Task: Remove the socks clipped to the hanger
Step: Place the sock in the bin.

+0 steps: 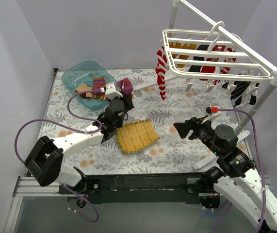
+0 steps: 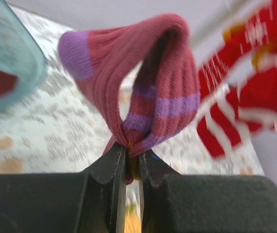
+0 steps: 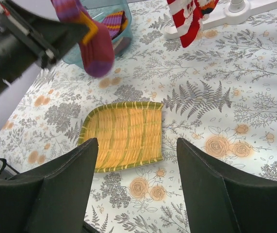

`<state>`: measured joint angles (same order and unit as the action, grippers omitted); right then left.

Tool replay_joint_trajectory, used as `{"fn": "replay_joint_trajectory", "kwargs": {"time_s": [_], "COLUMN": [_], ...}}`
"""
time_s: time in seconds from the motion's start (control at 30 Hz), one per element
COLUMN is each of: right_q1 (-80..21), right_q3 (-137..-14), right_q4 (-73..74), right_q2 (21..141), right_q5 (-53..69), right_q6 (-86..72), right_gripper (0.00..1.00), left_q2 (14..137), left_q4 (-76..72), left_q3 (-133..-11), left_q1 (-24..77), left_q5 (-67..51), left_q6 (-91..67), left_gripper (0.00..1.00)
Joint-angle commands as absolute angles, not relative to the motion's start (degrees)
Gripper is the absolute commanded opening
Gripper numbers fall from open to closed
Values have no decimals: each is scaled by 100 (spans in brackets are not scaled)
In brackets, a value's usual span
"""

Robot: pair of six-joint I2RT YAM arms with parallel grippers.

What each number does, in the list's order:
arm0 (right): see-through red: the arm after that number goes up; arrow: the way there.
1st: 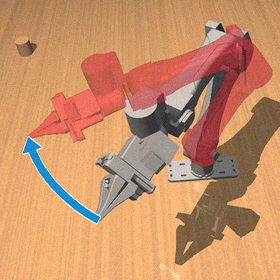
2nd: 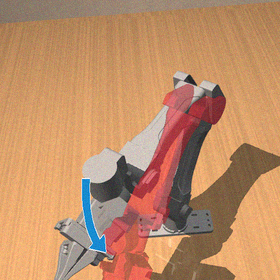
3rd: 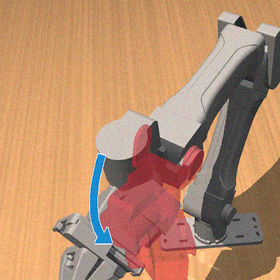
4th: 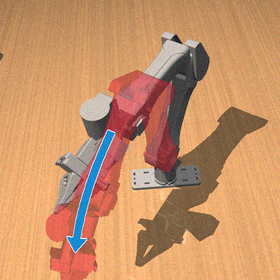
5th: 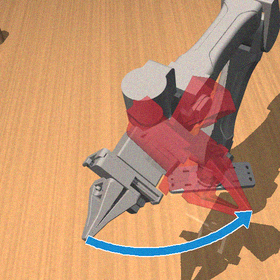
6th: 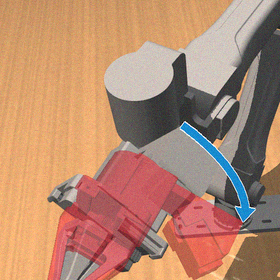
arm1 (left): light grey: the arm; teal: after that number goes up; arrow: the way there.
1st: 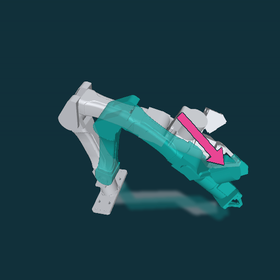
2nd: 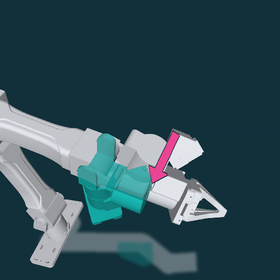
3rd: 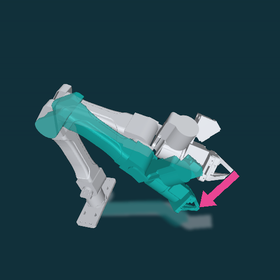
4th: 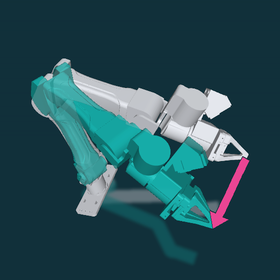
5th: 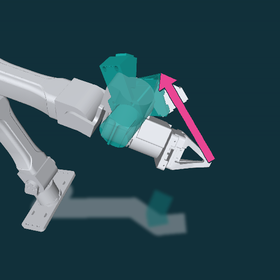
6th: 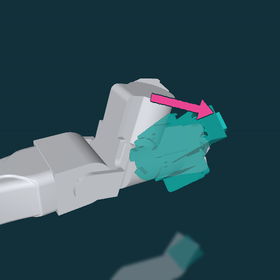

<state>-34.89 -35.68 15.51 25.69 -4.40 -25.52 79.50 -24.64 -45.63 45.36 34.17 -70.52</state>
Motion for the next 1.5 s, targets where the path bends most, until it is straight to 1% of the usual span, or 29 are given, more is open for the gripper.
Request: {"fn": "replay_joint_trajectory", "kwargs": {"time_s": [0.0, 0.13, 0.27, 0.37, 0.5, 0.53, 0.6, 0.63, 0.67, 0.73, 0.77, 0.9, 1.03, 1.07, 1.2, 1.33, 1.47], "right_q1": [-3480, -3481, -3489, -3489, -3480, -3480, -3480, -3480, -3480, -3481, -3480, -3480, -3480, -3480, -3480, -3481, -3480], "right_q3": [-3577, -3612, -3621, -3621, -3630, -3621, -3621, -3630, -3630, -3639, -3621, -3533, -3472, -3454, -3384, -3296, -3243], "right_q4": [1424, 1406, 1415, 1424, 1441, 1441, 1476, 1494, 1512, 1538, 1538, 1529, 1503, 1512, 1529, 1477, 1441], "right_q2": [2627, 2663, 2584, 2531, 2487, 2496, 2479, 2496, 2487, 2470, 2470, 2435, 2408, 2373, 2250, 2145, 2109], "right_q5": [-528, -448, -413, -404, -343, -325, -325, -325, -325, -316, -308, -343, -386, -422, -624, -852, -1019], "right_q6": [-2549, -2549, -2566, -2558, -2549, -2549, -2523, -2514, -2514, -2496, -2487, -2496, -2496, -2505, -2496, -2531, -2575], "right_gripper": [74, 74, 74, 74, 74, 74, 75, 75, 75, 74, 75, 75, 75, 75, 75, 75, 75], "left_q2": [7936, 8454, 9173, 9665, 10237, 10352, 10633, 10696, 10766, 10828, 10811, 10442, 9950, 9758, 9195, 8772, 8833], "left_q4": [-2162, -1969, -1951, -1759, -1723, -1627, -1425, -1354, -1275, -1126, -1029, -1098, -1256, -1379, -1888, -2600, -2786], "left_q3": [-5325, -6132, -6643, -7038, -7233, -7294, -7417, -7461, -7505, -7690, -7743, -7717, -7279, -7199, -6558, -6039, -6073], "left_q1": [3816, 3043, 2200, 1839, 1521, 1381, 1240, 1178, 1056, 932, 923, 932, 932, 940, 1168, 1878, 2600], "left_q5": [3595, 3437, 3033, 2848, 2620, 2602, 2471, 2418, 2330, 2102, 2083, 1846, 1495, 1155, 555, 159, -70], "left_q6": [-7102, -7119, -7172, -7259, -7242, -7303, -7409, -7435, -7444, -7427, -7375, -7216, -7295, -7295, -7260, -6935, -6373], "left_gripper": [0, 0, 0, 0, 0, 4, 24, 32, 60, 88, 98, 98, 98, 98, 98, 95, 92]}}
